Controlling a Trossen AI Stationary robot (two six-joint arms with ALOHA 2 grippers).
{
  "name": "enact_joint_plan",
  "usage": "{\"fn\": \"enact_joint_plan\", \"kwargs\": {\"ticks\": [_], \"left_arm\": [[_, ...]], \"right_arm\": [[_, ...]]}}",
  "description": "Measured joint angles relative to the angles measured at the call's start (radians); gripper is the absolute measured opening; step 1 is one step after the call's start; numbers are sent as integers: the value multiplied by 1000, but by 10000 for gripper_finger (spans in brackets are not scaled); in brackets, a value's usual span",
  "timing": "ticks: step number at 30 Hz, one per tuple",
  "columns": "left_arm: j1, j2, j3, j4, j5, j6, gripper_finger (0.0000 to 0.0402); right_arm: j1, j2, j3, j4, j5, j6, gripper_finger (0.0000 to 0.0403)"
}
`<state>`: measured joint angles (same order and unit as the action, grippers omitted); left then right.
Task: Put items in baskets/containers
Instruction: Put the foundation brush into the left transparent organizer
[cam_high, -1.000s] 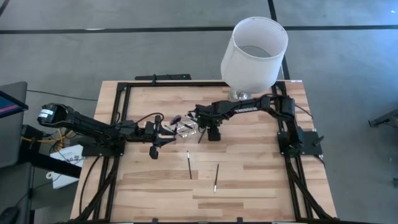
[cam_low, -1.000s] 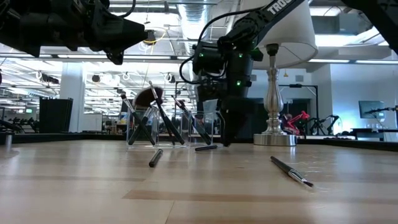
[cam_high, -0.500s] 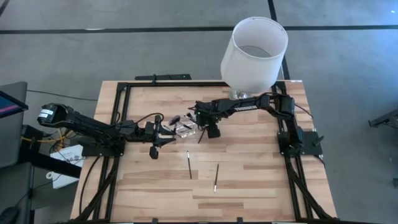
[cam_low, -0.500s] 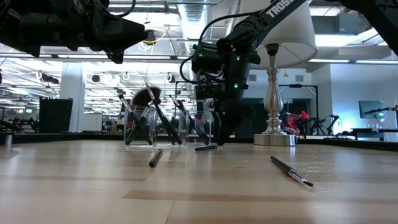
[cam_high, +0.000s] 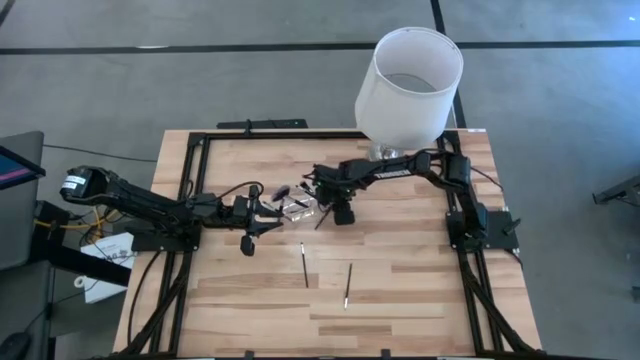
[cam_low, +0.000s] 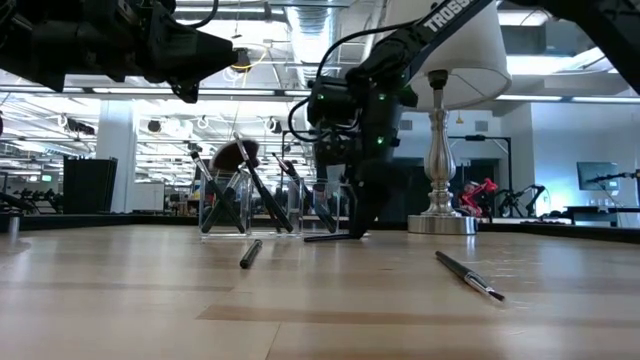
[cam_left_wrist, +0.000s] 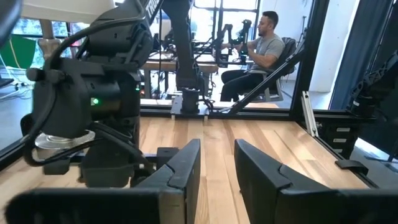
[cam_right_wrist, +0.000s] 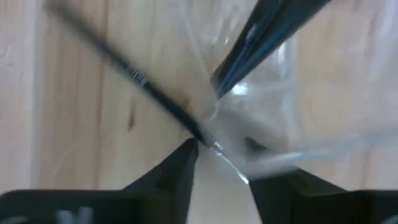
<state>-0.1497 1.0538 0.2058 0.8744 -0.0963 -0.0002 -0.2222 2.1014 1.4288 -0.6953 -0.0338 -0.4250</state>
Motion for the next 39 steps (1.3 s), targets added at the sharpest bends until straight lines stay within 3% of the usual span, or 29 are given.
{"fn": "enact_joint_plan", "kwargs": {"ticks": [6, 9, 16, 18, 22, 28, 35, 39], "left_arm": [[0, 0, 0, -3, 0, -3, 95], [0, 0, 0, -3, 0, -4, 95], [0, 0, 0, -6, 0, -4, 95], [0, 0, 0, -6, 0, -4, 95], [0, 0, 0, -6, 0, -11, 95], [0, 0, 0, -6, 7, -71, 95], [-1, 0, 0, -6, 136, -102, 95], [-9, 0, 0, -7, 149, -117, 95]], "right_arm": [[22, -3, 0, -96, -14, 146, 36], [63, -3, -1, -131, 6, 241, 9], [212, 0, -7, -154, 117, 411, 38], [248, 0, -8, -153, 169, 454, 39], [292, 0, -8, -152, 176, 514, 29], [333, 1, -8, -142, 225, 600, 25], [343, -6, -9, -137, 243, 602, 66], [350, -16, -9, -132, 226, 609, 79]]}}
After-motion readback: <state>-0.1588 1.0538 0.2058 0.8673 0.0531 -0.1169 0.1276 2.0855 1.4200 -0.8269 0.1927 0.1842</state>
